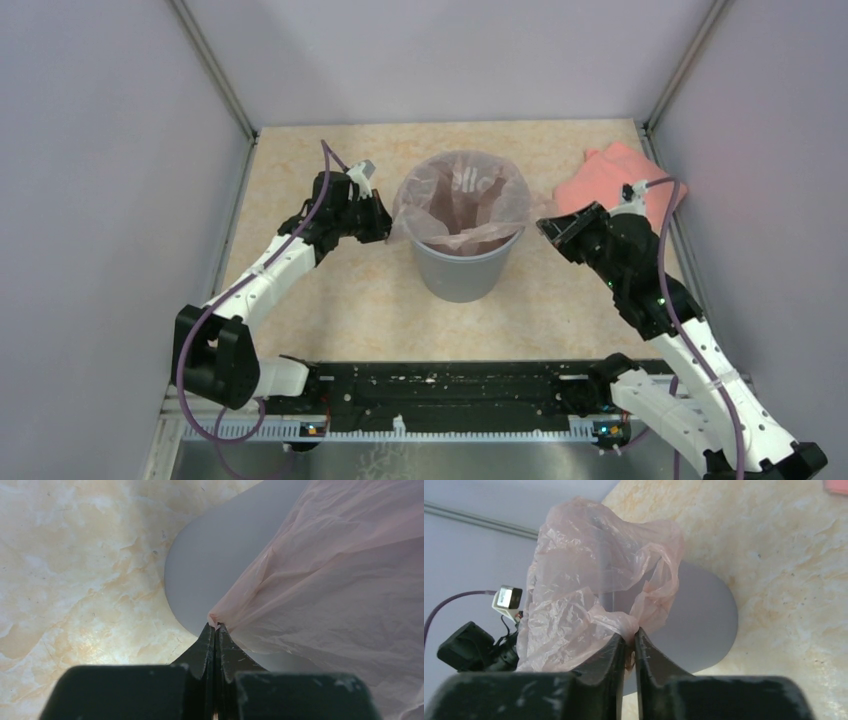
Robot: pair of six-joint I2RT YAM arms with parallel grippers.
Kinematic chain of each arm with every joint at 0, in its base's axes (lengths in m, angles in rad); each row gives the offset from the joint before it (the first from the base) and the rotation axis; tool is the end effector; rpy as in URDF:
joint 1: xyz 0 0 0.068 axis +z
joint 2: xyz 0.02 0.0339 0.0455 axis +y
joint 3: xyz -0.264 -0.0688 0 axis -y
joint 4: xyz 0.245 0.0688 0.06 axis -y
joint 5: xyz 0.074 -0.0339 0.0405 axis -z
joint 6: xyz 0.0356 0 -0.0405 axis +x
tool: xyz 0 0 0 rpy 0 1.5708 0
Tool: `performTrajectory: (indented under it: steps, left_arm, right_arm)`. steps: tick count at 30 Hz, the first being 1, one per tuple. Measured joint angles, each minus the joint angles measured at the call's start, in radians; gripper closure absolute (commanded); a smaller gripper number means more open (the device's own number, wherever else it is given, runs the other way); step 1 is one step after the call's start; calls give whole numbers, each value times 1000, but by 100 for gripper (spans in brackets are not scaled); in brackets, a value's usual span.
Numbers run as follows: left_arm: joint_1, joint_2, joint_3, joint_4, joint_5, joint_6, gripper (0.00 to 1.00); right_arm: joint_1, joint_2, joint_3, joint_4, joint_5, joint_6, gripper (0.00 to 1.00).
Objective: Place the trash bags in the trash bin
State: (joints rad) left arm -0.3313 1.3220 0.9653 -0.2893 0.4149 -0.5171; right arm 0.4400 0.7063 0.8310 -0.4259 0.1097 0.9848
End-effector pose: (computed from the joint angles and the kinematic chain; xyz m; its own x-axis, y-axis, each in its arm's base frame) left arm 0.2702 -0.1081 0.2759 -0.7925 -0.2058 -0.5741 0.2419 0.7580 -0.6057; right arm 0.1457 0.0643 0.3424 -0.4224 0.7165 -0.5552 0.0418 0.6273 0.7777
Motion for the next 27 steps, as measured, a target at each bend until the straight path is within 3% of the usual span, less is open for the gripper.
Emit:
performTrajectory:
  steps: [2,10,19,27]
  left_arm:
    - [0,0,0,0,0,0,100]
    - [0,-19,0,0,12,-1,100]
    - [0,-24,-1,-3,14,-2,100]
    - [-4,-44,-50,-2,11,-8,100]
  right_arm:
    - [0,-10,-5,-7,6,1,100]
    - [0,-58,-27,-35,19,-62,100]
    - [0,13,-151,-54,-80,-169,100]
    - [0,63,-159,-29,-131,-224,100]
